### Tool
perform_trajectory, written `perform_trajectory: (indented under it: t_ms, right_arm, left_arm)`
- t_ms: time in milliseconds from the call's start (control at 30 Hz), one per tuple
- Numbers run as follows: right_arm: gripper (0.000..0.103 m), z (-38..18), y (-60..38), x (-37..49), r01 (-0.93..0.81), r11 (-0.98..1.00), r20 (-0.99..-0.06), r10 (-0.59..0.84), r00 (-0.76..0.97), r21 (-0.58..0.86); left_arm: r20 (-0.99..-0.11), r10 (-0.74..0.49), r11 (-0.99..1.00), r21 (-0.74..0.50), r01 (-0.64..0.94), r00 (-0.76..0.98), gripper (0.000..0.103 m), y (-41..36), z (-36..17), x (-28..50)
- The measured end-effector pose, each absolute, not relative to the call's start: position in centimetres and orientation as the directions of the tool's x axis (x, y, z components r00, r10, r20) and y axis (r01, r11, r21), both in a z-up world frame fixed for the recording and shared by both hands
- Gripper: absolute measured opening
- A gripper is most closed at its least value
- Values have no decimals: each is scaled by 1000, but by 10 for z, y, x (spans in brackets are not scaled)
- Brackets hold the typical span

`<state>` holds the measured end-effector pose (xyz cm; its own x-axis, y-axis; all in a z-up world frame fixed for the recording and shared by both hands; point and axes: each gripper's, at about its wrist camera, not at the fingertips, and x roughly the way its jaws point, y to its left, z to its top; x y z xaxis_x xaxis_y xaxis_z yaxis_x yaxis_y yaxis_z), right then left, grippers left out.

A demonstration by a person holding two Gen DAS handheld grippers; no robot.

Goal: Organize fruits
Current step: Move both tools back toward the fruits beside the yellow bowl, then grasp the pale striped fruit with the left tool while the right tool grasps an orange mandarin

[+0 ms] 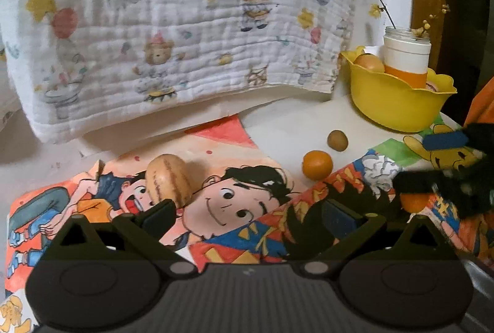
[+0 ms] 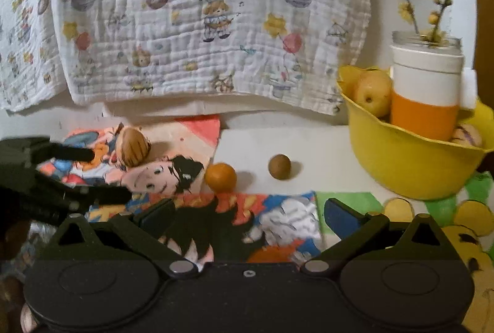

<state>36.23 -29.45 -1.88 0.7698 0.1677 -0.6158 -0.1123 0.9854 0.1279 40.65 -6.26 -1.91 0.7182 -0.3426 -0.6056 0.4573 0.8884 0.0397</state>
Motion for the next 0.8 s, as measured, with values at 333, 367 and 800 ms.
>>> perform_trajectory:
  t_ms: [333,367,800]
  right_arm:
    - [102,-26,-301,391,-70,973,-631,198,750,221]
    - [102,-27,-303,393,-64,970,-635,201,746,233]
    - [93,-41,-285,417,-159,966,-656,256,711,204]
  left_arm:
    - [-599,-333,884,70,461,728,102,-55,-25,405]
    - [-599,-334,884,69,462,728,102,-56,-26,405]
    - [-599,-265,920,77,384,756,102,-41,-32,424]
